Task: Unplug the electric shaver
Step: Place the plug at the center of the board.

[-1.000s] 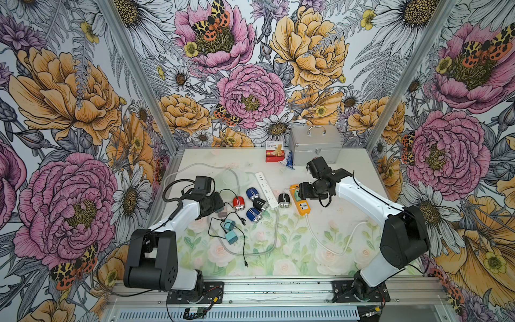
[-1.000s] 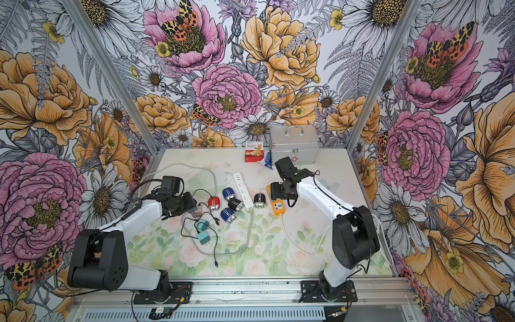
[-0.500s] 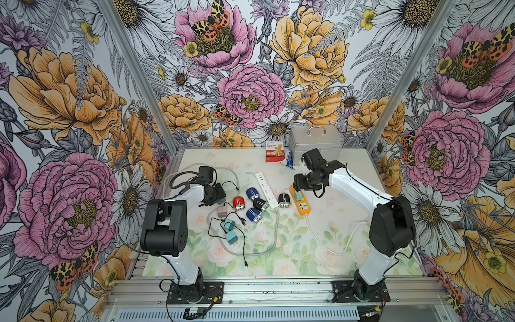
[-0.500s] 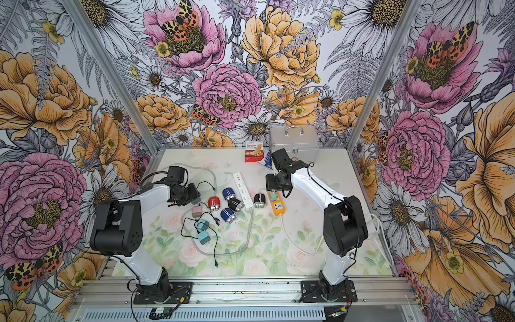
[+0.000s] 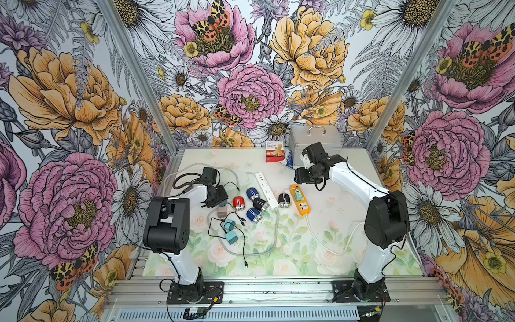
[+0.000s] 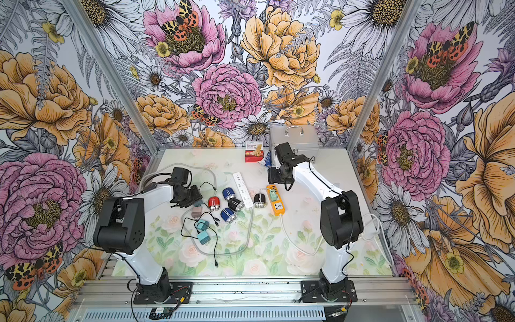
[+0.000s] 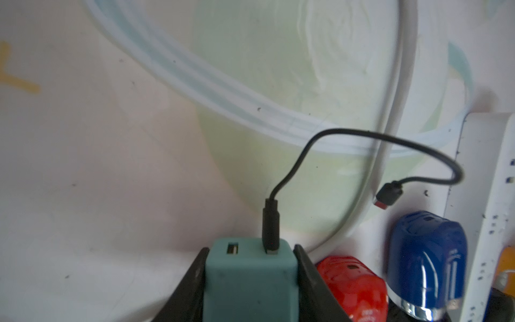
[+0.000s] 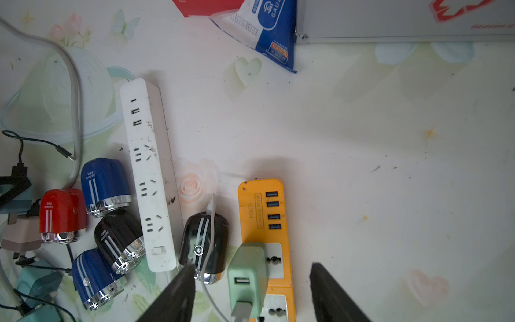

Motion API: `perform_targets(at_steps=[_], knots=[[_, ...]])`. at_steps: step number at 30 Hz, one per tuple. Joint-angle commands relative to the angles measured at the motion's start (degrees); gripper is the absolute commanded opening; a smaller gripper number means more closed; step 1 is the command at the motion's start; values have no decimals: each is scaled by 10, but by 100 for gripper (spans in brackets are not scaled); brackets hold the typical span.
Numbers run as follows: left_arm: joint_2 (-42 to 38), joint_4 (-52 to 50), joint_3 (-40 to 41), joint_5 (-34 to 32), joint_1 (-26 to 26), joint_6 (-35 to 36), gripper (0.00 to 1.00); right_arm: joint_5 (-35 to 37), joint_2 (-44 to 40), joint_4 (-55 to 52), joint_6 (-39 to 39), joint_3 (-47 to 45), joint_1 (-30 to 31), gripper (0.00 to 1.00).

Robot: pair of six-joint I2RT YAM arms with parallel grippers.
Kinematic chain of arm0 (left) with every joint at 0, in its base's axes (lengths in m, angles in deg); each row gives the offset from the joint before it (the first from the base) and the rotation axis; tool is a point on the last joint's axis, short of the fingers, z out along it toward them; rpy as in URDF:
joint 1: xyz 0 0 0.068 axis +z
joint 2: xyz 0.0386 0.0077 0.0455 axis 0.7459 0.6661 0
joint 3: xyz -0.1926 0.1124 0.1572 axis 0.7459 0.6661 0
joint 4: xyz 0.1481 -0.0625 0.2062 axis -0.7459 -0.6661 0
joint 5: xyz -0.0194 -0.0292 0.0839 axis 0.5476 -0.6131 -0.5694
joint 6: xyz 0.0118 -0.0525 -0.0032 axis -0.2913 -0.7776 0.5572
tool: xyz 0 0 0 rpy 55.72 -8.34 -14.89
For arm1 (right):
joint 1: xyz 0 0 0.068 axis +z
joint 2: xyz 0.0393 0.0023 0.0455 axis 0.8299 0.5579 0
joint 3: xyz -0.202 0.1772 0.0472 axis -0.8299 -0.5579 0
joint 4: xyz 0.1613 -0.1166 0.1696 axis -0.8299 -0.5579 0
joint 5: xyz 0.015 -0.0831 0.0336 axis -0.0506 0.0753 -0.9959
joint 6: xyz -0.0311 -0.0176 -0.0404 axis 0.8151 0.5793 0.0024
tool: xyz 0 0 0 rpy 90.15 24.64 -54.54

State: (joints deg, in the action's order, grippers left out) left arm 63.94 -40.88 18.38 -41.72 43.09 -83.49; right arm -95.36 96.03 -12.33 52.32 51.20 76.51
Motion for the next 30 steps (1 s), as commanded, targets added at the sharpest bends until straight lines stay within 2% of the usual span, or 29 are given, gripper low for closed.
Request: perform_targets(at_steps=[1,7,14,20,26,30], knots=[[18,-14,4,-16,-3,0,47,-6,9,1,13,15,1,67],[12,-26,-4,-29,-7,-2,66,-11,17,1,16,10,3,67],[-33,-67,-48,-61,-25,-9,71,0,-7,1,37,-9,4,68],[-56,-118,-155,-66,-62,-29,73,-2,-49,2,65,-61,4,68],[11,-147,-294,-31,-123,-69,73,4,-96,5,79,-119,9,65],[107,-160,-395,2,-156,-112,72,3,-120,23,77,-158,24,63]])
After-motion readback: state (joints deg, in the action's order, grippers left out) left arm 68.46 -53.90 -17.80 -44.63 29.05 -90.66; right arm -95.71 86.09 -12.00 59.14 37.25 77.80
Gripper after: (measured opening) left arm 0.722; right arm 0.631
